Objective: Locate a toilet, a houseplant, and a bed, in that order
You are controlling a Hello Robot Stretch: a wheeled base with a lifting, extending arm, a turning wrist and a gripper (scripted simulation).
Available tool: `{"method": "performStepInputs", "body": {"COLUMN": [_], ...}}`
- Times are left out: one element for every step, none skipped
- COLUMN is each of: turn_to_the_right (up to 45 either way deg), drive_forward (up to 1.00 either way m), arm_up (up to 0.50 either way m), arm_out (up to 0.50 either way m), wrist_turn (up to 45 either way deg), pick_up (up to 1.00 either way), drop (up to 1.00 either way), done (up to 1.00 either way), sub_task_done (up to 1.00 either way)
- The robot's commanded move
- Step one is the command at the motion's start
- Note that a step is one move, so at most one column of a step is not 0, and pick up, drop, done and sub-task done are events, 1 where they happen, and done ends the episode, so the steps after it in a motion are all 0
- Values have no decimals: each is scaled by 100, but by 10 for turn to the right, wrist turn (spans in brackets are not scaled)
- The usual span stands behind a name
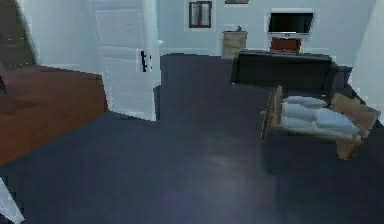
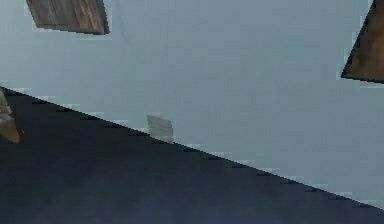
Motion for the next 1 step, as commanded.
{"method": "performStepInputs", "body": {"turn_to_the_right": [0], "drive_forward": [100], "arm_up": [0], "arm_out": [0], "wrist_turn": [0], "pick_up": [0], "drop": [0], "done": [0], "sub_task_done": [0]}}
